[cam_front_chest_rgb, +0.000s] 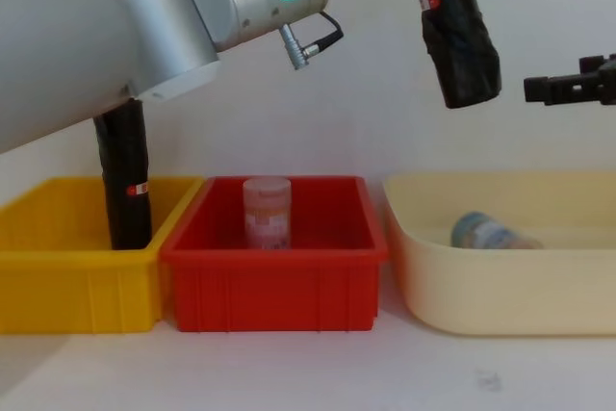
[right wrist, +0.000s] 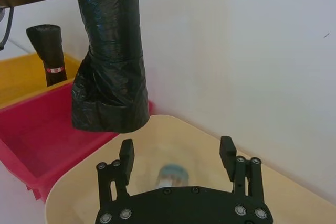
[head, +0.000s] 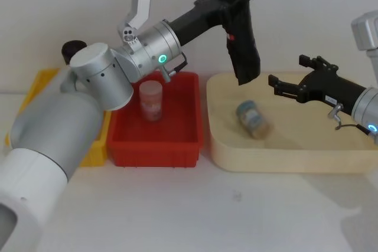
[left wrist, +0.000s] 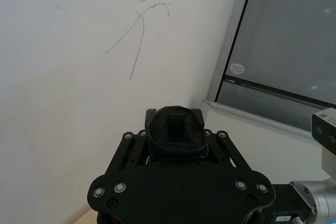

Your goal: Pick up the garbage bag with the one hand and transfer it to the other hand.

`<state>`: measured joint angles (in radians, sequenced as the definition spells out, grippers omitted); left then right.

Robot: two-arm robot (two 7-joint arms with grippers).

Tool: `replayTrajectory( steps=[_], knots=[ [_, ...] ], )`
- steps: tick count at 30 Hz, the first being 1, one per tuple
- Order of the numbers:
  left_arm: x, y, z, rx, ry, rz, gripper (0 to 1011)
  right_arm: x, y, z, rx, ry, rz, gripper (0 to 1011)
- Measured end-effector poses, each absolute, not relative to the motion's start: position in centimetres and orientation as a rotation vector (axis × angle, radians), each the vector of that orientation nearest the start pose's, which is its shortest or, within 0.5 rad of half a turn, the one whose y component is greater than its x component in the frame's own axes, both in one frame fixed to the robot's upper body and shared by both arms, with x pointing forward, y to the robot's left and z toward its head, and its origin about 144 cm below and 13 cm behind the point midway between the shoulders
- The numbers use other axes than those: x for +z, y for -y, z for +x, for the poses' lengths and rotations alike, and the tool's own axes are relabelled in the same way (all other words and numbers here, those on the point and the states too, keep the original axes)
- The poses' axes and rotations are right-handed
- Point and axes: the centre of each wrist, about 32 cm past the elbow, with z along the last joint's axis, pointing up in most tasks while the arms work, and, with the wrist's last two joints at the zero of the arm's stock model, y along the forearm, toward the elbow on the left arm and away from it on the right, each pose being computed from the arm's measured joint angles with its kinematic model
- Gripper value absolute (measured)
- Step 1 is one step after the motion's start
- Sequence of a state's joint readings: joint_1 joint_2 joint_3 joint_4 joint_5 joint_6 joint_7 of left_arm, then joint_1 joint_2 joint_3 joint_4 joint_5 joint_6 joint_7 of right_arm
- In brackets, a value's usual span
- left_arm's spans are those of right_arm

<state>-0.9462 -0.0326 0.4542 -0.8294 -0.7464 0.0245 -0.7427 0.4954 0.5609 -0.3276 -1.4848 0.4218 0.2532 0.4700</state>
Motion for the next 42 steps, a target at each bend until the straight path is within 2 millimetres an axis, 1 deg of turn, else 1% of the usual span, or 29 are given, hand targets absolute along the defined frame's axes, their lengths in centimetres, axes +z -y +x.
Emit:
replayTrajectory(
  steps=[1, 7, 16, 23, 26, 30, 36, 42],
  knots=[
    [131.8, -10.4, 66.9, 0.427, -0.120, -0.399, 364, 129.3, 31.3, 56.2, -0.920, 0.133, -0.198, 1001],
    [131.8, -10.1, 67.0, 0.421, -0.123, -0.397, 364, 129.3, 31.3, 56.2, -0.914, 0.132, -0.194, 1001],
    [131.8, -9.8, 67.1, 0.415, -0.125, -0.395, 364, 129.9, 31.1, 55.9, -0.844, 0.133, -0.171, 1001],
    [131.8, -9.7, 67.1, 0.412, -0.126, -0.394, 364, 131.3, 30.6, 55.6, -0.762, 0.137, -0.166, 1001],
    [131.8, -9.7, 67.1, 0.412, -0.126, -0.394, 364, 132.4, 30.1, 55.6, -0.715, 0.138, -0.177, 1001],
    [131.8, -9.6, 67.1, 0.411, -0.126, -0.394, 364, 133.5, 29.6, 55.6, -0.672, 0.137, -0.199, 1001],
    [131.8, -9.6, 67.1, 0.411, -0.126, -0.393, 364, 135.0, 28.9, 55.7, -0.647, 0.133, -0.240, 1001],
    [131.8, -9.6, 67.1, 0.410, -0.126, -0.393, 364, 136.1, 28.3, 55.9, -0.661, 0.132, -0.298, 1001]
  ],
)
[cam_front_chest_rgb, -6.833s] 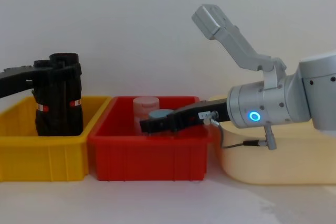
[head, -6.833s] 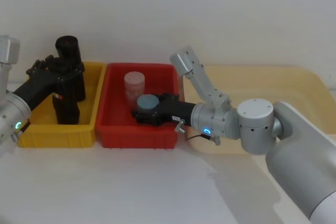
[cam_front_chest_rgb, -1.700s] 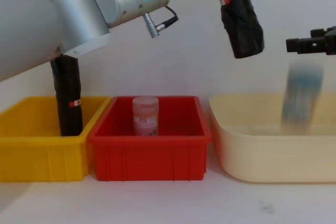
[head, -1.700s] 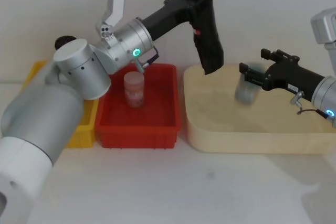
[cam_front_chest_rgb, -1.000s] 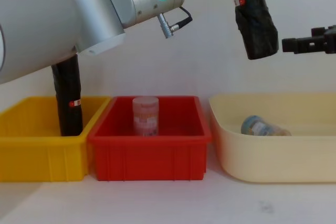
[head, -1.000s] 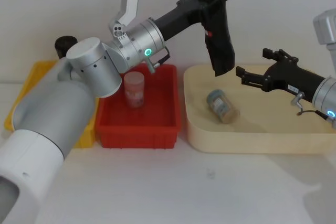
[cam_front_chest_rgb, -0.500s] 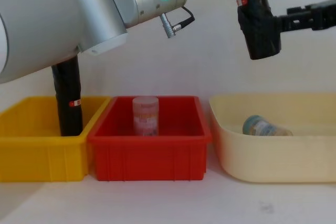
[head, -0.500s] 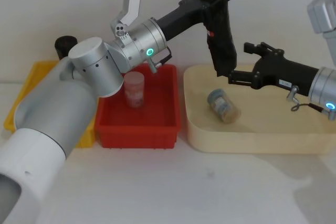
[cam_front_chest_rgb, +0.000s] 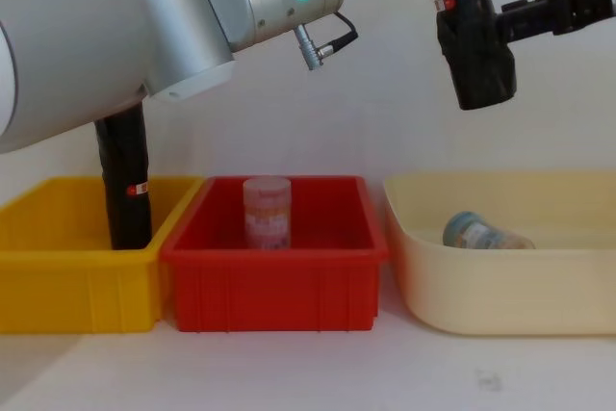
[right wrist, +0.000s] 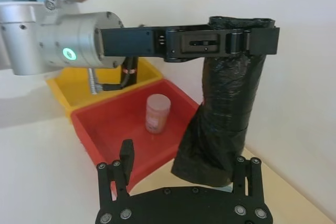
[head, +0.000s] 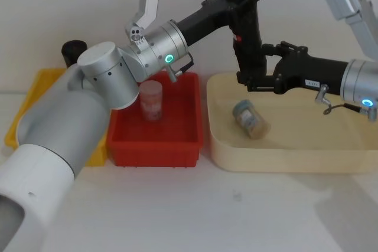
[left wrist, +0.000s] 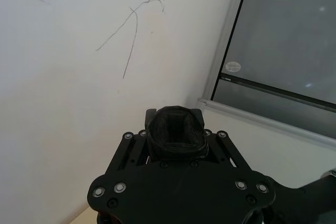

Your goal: Pick up the garbage bag with the one hand and transfer it to the other hand.

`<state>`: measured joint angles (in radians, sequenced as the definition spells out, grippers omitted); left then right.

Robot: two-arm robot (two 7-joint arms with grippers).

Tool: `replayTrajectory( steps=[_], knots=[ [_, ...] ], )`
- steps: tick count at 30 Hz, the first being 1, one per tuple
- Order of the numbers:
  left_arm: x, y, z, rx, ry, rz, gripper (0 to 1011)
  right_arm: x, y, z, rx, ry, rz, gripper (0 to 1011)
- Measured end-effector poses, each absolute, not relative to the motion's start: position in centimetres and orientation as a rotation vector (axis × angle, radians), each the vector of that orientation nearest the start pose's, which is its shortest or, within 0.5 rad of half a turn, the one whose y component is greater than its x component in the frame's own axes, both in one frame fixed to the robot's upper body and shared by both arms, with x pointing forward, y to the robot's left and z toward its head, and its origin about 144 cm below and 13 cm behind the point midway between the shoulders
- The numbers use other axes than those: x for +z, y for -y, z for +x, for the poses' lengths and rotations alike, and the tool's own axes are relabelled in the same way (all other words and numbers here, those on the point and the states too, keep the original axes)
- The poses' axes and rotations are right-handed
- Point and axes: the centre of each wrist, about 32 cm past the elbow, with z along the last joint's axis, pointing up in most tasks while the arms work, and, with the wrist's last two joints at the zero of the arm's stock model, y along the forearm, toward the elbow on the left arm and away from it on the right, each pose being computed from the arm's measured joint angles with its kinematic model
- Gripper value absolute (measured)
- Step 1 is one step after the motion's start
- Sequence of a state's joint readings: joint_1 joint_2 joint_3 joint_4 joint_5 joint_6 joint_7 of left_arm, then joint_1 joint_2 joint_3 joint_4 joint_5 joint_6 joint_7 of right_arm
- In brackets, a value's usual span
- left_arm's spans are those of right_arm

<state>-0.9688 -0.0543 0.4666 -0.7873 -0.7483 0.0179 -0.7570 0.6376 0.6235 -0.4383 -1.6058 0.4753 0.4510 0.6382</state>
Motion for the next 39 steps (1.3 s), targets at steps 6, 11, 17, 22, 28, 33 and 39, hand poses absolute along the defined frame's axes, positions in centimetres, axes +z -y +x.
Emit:
replayTrajectory(
  steps=[6, 11, 17, 22, 28, 33, 39],
  knots=[
    [131.8, -9.6, 67.1, 0.410, -0.126, -0.393, 364, 137.2, 28.1, 56.3, -0.706, 0.133, -0.358, 1001],
    [131.8, -9.5, 67.1, 0.409, -0.127, -0.393, 364, 137.8, 28.2, 56.7, -0.745, 0.135, -0.394, 1001],
    [131.8, -9.5, 67.1, 0.409, -0.127, -0.393, 364, 138.3, 28.3, 57.2, -0.773, 0.136, -0.421, 1001],
    [131.8, -9.5, 67.1, 0.410, -0.127, -0.393, 364, 138.6, 28.2, 57.5, -0.778, 0.136, -0.431, 1001],
    [131.8, -9.6, 67.1, 0.410, -0.127, -0.393, 364, 138.9, 28.0, 57.9, -0.778, 0.134, -0.432, 1001],
    [131.8, -9.5, 67.1, 0.410, -0.127, -0.393, 364, 139.1, 27.7, 58.4, -0.776, 0.129, -0.428, 1001],
    [131.8, -9.5, 67.1, 0.410, -0.127, -0.393, 364, 139.1, 27.4, 59.1, -0.772, 0.119, -0.424, 1001]
  ],
)
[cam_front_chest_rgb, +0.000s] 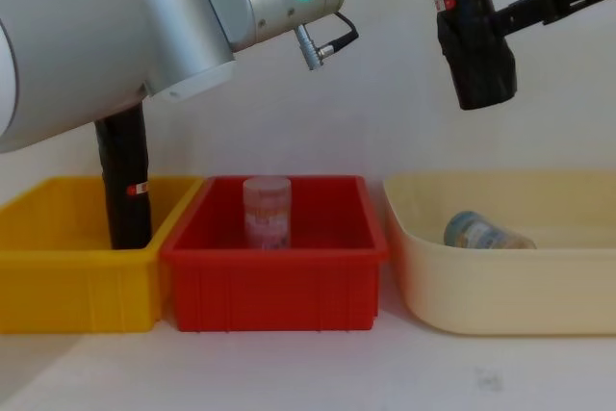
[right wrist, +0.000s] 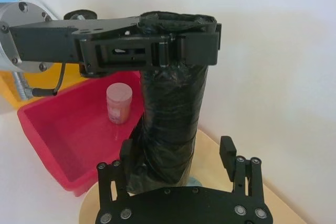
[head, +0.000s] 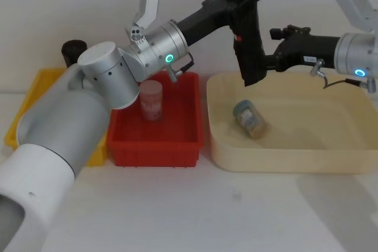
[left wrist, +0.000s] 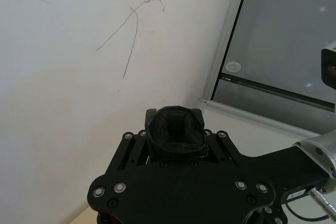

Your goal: Pick up the garbage bag with the one hand and transfer it to the other hand.

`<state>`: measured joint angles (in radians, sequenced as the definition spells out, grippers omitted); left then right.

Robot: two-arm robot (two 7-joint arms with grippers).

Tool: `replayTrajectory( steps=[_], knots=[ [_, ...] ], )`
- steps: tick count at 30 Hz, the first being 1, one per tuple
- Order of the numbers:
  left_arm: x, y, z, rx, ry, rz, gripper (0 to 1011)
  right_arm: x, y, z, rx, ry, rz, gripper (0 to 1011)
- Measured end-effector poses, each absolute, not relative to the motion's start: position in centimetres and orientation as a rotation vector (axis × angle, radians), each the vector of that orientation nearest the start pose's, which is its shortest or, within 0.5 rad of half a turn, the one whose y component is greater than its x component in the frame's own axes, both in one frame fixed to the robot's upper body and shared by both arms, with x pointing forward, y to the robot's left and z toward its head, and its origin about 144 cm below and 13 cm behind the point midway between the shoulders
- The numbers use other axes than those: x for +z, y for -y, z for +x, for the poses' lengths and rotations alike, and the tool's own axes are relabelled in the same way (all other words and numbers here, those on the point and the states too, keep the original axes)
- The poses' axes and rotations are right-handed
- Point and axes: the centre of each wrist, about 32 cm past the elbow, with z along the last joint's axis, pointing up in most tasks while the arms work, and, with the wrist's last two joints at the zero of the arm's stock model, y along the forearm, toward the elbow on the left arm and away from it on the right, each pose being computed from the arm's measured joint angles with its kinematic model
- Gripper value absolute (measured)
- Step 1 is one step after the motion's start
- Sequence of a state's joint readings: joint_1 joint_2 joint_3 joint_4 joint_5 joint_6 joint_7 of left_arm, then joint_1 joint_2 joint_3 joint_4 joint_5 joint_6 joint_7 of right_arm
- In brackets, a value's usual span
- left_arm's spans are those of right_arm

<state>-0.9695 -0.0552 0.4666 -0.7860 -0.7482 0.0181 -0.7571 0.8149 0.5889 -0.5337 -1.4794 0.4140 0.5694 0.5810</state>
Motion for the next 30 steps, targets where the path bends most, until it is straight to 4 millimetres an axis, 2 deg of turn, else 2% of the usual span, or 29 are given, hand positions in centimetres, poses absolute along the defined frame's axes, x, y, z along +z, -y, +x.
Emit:
replayTrajectory(
  steps=[30],
  knots=[
    [131.8, -9.5, 67.1, 0.410, -0.127, -0.393, 364, 138.8, 24.8, 61.6, -0.748, 0.100, -0.425, 1001]
  ],
)
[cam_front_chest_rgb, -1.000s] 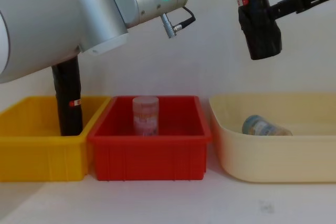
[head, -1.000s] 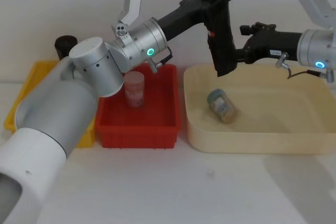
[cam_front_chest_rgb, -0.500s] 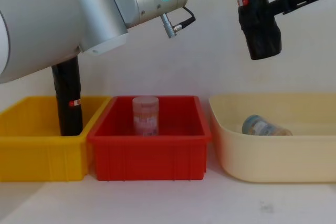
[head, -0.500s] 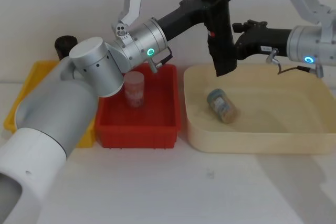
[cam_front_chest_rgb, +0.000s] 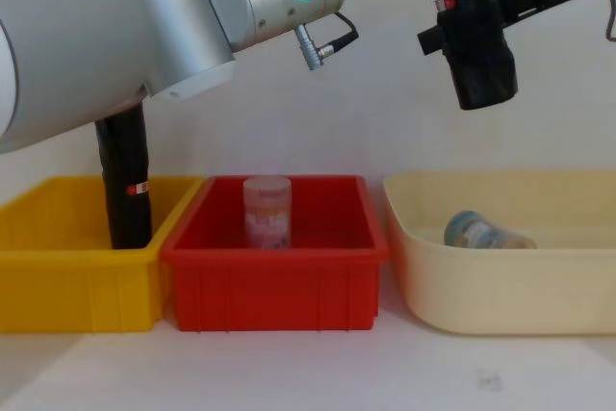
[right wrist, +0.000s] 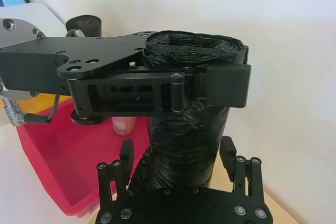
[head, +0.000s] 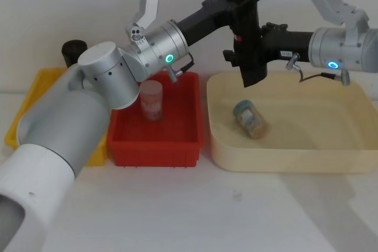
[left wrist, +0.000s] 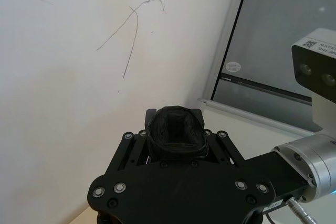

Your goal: Pick up the garbage bag with the one hand and transfer it to the other hand.

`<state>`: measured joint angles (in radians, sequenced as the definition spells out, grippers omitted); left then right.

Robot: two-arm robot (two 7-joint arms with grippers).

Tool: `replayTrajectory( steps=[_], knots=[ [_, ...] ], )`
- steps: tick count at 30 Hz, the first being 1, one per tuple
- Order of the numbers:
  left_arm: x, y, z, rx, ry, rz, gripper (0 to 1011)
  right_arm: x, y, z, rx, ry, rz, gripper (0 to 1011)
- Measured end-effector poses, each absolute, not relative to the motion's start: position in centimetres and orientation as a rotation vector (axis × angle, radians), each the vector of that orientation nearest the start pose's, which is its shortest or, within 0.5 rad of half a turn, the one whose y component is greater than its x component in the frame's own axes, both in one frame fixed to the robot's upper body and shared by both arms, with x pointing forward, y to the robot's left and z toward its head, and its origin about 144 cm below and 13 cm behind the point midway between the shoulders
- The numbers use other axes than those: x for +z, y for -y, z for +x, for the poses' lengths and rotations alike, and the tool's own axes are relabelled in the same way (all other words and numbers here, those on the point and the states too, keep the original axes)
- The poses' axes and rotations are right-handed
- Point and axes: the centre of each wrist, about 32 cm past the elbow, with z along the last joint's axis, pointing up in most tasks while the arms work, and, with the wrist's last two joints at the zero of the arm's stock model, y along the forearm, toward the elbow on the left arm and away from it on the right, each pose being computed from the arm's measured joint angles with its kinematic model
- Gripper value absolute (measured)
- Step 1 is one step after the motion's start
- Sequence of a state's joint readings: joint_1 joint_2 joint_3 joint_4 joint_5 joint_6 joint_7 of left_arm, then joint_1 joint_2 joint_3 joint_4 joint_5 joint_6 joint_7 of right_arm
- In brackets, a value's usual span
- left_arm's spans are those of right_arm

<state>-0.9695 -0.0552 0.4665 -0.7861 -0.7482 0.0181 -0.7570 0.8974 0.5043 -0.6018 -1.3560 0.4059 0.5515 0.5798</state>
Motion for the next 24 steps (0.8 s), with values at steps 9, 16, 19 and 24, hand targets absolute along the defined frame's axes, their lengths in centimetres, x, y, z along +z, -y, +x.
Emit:
replayTrajectory(
  steps=[9, 16, 19, 24],
  knots=[
    [131.83, -9.55, 67.14, 0.410, -0.127, -0.393, 364, 138.69, 24.45, 61.83, -0.744, 0.098, -0.428, 845],
    [131.83, -9.55, 67.14, 0.410, -0.127, -0.393, 364, 138.66, 24.31, 61.92, -0.742, 0.098, -0.429, 644],
    [131.83, -9.55, 67.14, 0.410, -0.127, -0.393, 364, 138.64, 24.26, 61.95, -0.742, 0.098, -0.429, 547],
    [131.83, -9.55, 67.14, 0.410, -0.127, -0.393, 364, 138.65, 24.22, 61.98, -0.741, 0.098, -0.429, 516]
  ],
)
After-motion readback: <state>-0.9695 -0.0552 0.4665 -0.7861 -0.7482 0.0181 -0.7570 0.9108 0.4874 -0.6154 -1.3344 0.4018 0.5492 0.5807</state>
